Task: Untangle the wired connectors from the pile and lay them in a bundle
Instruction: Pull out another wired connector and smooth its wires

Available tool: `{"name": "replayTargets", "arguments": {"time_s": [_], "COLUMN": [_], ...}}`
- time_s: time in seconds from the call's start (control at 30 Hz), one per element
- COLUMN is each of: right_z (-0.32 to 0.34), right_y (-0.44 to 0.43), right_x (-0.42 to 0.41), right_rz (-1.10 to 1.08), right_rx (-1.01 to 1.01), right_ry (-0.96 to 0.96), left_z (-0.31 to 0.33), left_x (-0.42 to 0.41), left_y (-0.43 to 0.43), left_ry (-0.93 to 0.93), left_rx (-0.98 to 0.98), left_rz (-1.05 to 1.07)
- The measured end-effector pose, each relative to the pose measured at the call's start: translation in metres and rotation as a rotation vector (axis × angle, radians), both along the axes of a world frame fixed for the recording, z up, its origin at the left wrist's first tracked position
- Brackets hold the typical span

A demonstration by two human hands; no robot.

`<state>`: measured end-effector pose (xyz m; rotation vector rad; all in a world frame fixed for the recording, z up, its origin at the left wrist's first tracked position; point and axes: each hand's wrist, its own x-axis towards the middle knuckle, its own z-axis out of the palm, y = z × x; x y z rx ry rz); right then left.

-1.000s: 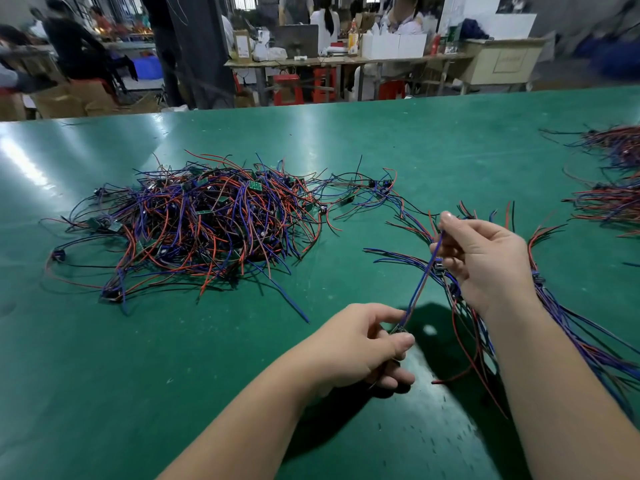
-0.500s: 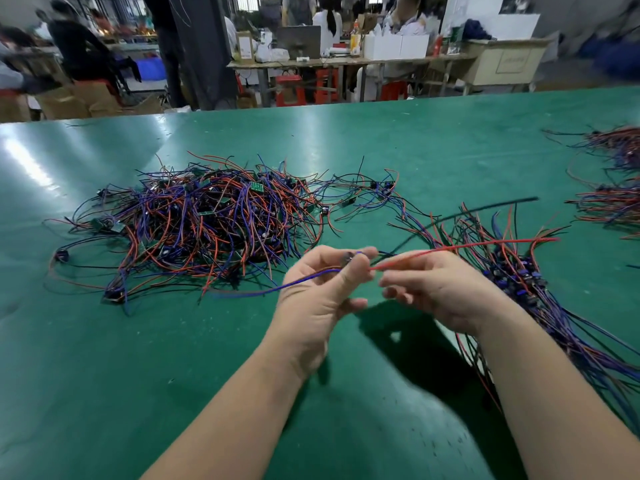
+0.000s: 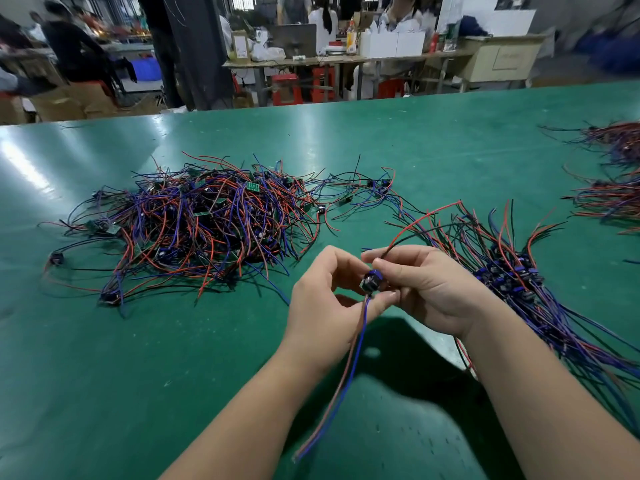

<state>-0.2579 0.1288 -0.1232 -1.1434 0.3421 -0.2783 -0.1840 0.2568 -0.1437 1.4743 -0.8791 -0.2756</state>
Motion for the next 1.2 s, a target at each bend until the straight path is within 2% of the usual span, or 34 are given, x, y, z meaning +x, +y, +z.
{"name": "replayTargets", "arguments": {"time_s": [0.07,0.2,0.23,0.43,0.53,0.7,0.97,1.07,1.13,1.2], "right_z": [0.000,-0.001,-0.003,-0.006,-0.002,0.004,0.002,0.002,0.003,0.004], "right_y": [-0.005,-0.009,-0.009,-0.011,-0.019,-0.036,-0.039,-0.039,-0.040,-0.039], "right_x": [0.000,-0.004,-0.004,-0.004,-0.004,-0.012,-0.012,-0.008,-0.006,-0.007], "right_rz": [-0.026,-0.021,-0.012,-0.046,-0.232,-0.509,-0.605,-0.608,-0.725,-0.858], "right_rx": [0.010,-0.124,-0.167,-0.327,-0.266,-0.167,-0.155,-0.019,0.103,0.047], "right_ry": [0.007,0.100,0.124,0.225,0.188,0.069,0.058,0.056,0.012,-0.011], "left_z": [0.003,0.011,0.011,0.006,0.009,0.010,0.012,0.011,0.010,0.008], "left_x": [0.006,0.008,0.006,0.004,0.009,0.006,0.017,0.019,0.022,0.025], "left_y": [0.002,0.004,0.003,0.001,0.005,0.012,0.020,0.019,0.015,0.011], "left_ry": [0.073,0.545,0.579,0.646,0.681,0.615,0.549,0.573,0.622,0.694], "left_rx": [0.057,0.046,0.060,0.202,0.270,0.408,0.507,0.473,0.406,0.312], "left_rz": [-0.072,-0.127,-0.139,-0.157,-0.224,-0.395,-0.496,-0.435,-0.309,-0.163]}}
